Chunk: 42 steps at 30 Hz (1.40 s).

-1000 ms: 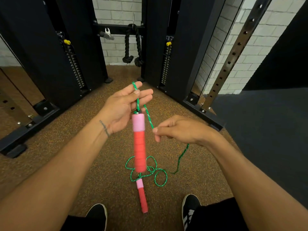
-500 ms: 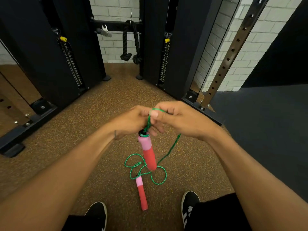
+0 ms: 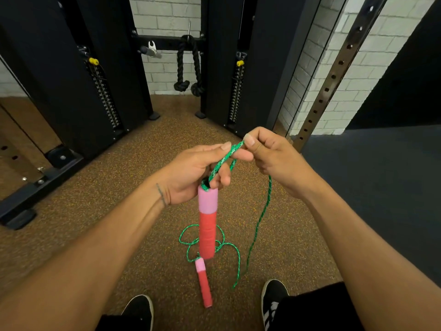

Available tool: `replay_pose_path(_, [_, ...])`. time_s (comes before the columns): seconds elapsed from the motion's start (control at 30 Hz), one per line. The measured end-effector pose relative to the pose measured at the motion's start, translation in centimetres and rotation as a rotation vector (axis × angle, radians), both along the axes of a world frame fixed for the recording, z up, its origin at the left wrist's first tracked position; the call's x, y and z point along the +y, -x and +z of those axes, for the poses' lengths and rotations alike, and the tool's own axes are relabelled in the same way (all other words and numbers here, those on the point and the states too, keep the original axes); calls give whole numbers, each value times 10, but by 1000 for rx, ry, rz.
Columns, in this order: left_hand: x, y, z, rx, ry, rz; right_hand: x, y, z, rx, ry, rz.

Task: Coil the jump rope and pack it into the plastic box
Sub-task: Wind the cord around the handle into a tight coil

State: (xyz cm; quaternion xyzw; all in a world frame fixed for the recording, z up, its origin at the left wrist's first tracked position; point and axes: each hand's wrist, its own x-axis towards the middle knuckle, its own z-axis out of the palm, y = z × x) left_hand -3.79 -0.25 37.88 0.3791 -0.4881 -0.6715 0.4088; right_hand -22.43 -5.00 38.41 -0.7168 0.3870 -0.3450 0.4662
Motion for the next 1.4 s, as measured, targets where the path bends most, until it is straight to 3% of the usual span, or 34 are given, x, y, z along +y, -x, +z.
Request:
replay_pose_path(0.37, [3,0,3,187,0,-82,1,-7,-19,115,-173,45])
replay_pose_path(0.57, [-2,1,4,103,16,115,4,-12,-24,260,-197,92])
replay_pose_path(0.73, [-4,5,-4,-26,48,288,7,-16,-26,410,-75,166])
replay_pose_path(0.9, [-6,-2,-1,9,24,426,9,-18,-26,507,6,168])
replay_pose_path(1.1, [-4,-1,9,170,-64,349,8,-18,-22,578,34,92])
replay_pose_path(1.4, [12,5,15,108,-93,0,-5,-15,-23,776,188,-187])
